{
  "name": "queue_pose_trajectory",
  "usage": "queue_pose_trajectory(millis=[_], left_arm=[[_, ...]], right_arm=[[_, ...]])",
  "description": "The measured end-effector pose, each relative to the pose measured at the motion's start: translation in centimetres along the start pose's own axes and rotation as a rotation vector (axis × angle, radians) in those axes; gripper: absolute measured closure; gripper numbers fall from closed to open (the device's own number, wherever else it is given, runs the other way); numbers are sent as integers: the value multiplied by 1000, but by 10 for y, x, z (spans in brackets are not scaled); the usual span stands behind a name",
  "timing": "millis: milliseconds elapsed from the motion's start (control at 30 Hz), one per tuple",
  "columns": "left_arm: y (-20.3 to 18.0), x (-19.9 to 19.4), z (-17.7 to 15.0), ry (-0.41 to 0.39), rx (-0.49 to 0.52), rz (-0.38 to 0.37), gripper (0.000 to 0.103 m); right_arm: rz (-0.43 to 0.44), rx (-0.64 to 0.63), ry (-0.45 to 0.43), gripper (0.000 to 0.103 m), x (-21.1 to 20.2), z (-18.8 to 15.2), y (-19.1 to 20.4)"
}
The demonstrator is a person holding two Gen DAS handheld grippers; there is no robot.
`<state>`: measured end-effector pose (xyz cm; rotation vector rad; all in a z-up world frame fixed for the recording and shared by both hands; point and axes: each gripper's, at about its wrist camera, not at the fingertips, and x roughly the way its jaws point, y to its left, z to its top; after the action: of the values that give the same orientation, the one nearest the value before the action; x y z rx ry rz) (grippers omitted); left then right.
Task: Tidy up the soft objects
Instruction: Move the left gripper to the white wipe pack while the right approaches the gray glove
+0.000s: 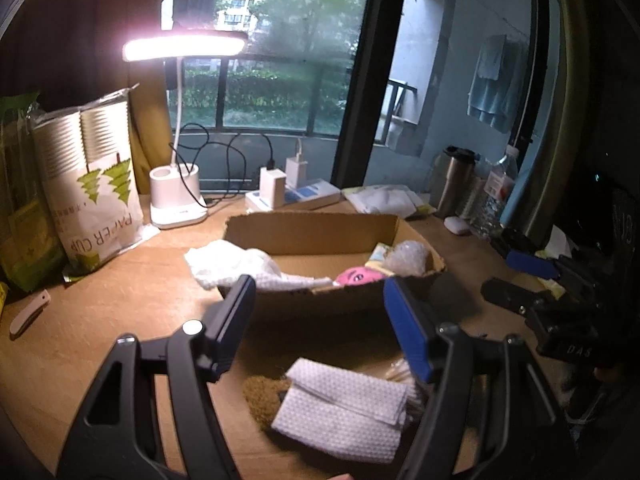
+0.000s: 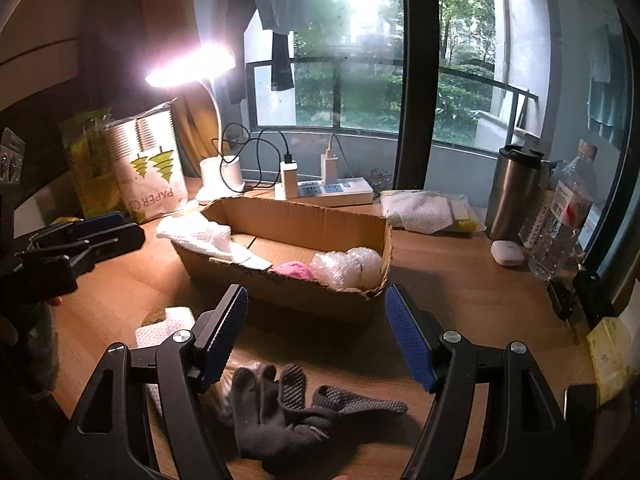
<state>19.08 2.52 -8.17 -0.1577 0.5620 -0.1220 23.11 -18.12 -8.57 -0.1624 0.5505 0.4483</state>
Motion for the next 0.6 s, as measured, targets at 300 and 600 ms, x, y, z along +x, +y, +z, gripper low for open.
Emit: queue_pose_trajectory(millis=[300, 600], left_arm=[[-7, 4, -21, 47, 6, -10, 35], [-12, 11, -48, 115, 12, -19, 35]], right_arm=[[28, 2, 26, 28, 1, -18, 10], [33, 31, 67, 28, 8, -41, 6]])
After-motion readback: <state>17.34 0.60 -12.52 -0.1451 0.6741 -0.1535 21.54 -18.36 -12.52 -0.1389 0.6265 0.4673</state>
